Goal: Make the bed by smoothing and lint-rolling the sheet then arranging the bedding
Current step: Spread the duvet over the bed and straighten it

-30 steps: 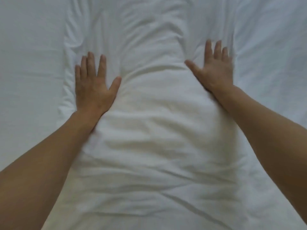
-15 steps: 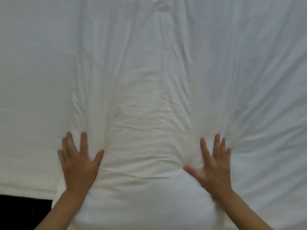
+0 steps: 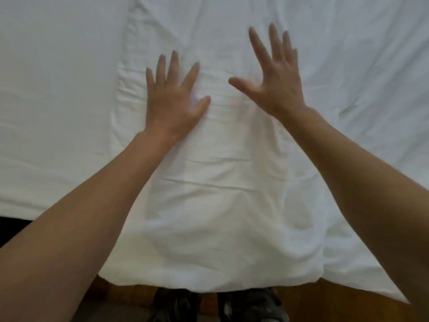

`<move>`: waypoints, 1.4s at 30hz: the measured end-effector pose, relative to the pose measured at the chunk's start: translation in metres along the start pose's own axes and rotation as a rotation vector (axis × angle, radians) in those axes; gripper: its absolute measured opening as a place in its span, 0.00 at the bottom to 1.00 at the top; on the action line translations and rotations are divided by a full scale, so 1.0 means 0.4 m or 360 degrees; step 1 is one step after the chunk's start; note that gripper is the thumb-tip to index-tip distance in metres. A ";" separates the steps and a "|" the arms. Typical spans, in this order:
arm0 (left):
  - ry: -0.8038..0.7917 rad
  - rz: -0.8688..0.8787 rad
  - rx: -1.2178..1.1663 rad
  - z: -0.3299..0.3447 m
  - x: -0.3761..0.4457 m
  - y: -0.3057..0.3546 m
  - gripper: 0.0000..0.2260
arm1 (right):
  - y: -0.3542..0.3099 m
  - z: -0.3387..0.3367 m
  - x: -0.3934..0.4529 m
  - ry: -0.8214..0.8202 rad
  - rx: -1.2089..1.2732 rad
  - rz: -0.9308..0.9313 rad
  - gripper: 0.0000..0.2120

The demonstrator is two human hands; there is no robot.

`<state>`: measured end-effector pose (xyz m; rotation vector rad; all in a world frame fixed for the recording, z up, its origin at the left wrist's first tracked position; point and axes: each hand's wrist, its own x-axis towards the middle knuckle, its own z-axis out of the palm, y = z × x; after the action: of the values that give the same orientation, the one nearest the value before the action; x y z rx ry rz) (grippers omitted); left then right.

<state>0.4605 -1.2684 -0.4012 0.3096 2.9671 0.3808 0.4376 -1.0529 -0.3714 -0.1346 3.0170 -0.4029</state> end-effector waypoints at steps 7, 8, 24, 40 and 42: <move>0.0019 0.0180 0.0213 0.160 -0.403 -0.099 0.28 | -0.139 0.273 -0.390 -0.0126 -0.0100 -0.0486 0.32; 0.0010 0.0160 0.0201 0.166 -0.491 -0.123 0.28 | -0.152 0.291 -0.514 -0.0143 -0.0078 -0.0537 0.32; 0.0406 -0.0211 -0.0168 0.074 -0.452 -0.068 0.27 | -0.126 0.150 -0.444 0.0311 -0.0188 -0.0203 0.28; -0.0078 -0.0569 -0.0158 0.070 -0.519 0.025 0.32 | -0.025 0.152 -0.658 -0.0105 -0.0082 0.0424 0.30; -0.0036 -0.0322 -0.0158 0.065 -0.454 0.105 0.32 | 0.031 0.115 -0.561 0.0048 -0.0071 0.0476 0.30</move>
<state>0.6487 -1.2623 -0.3957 0.0019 2.9088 0.4929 0.6638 -1.0306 -0.4005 0.3189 3.0075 -0.3109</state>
